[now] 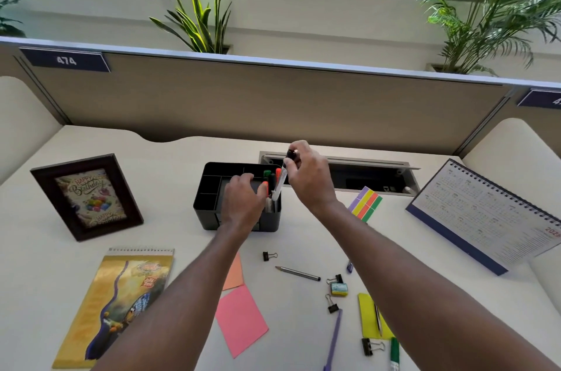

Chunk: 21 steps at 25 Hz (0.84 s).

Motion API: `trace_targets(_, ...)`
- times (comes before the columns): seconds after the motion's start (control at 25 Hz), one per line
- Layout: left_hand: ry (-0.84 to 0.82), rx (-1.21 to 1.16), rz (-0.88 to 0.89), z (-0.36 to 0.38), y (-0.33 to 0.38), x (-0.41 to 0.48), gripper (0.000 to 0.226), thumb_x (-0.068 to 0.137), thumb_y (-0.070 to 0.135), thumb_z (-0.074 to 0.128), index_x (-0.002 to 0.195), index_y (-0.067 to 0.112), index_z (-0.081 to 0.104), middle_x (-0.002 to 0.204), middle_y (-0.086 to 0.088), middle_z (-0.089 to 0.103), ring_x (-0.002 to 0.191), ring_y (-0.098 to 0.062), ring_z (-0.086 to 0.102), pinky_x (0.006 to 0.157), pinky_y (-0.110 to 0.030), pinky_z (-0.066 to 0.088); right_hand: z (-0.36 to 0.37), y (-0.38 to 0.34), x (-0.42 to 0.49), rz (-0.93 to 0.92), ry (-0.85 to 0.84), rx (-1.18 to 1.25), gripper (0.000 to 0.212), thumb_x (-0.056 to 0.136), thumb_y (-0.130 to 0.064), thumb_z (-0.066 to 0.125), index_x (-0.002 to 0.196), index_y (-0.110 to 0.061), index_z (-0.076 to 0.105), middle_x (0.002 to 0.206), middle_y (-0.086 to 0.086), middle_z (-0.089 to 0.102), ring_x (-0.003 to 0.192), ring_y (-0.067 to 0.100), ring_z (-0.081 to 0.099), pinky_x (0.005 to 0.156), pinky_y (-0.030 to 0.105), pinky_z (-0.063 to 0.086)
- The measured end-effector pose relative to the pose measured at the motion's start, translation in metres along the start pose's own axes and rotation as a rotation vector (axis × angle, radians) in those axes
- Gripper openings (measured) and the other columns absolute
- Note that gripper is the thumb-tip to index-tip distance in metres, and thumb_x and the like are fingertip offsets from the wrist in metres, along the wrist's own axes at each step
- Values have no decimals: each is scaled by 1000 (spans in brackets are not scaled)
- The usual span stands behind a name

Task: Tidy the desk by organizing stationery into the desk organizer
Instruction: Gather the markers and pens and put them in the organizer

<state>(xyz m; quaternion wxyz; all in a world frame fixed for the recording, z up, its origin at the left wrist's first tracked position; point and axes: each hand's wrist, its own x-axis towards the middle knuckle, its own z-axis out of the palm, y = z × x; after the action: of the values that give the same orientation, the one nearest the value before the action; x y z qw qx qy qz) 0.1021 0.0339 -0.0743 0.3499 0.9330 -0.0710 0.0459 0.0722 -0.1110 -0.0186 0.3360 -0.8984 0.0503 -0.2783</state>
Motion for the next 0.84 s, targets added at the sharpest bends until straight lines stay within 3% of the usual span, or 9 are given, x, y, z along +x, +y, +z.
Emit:
trace_targets(0.2,189,-48,114,-6,-1,-10,30,88,20,56,116,11,62,104,-8,62,97,-23,56,80,-35,49,31,5,-14,-15,-281,-157,11,89,-11,55,100,-9,57,88,11,65,80,30,61,69,37,50)
trace_targets(0.32,207,-122,163,-6,6,-30,18,88,18,57,104,15,64,88,0,61,80,-15,55,70,-28,47,28,15,-26,83,-279,-125,20,88,-11,54,109,-10,57,94,12,64,86,27,60,74,39,51)
trace_targets(0.48,-71,-173,174,18,24,-81,8,84,20,57,83,17,65,71,5,58,68,-16,56,60,-27,41,-3,50,-46,274,-218,-212,23,89,-12,55,110,-6,62,100,13,67,88,26,62,72,34,51)
trace_targets(0.64,-492,-34,187,62,41,-153,20,82,34,55,88,20,68,90,-1,70,85,-20,63,73,-32,49,-59,104,-77,589,-244,-338,15,84,-9,52,91,-4,65,91,15,69,76,26,59,60,29,45)
trace_targets(0.84,-745,78,217,101,75,-228,34,84,44,57,105,18,63,109,-8,64,104,-27,59,81,-33,45,-116,136,-120,725,-236,-413,12,81,-2,54,87,0,64,88,16,68,82,31,63,58,29,46)
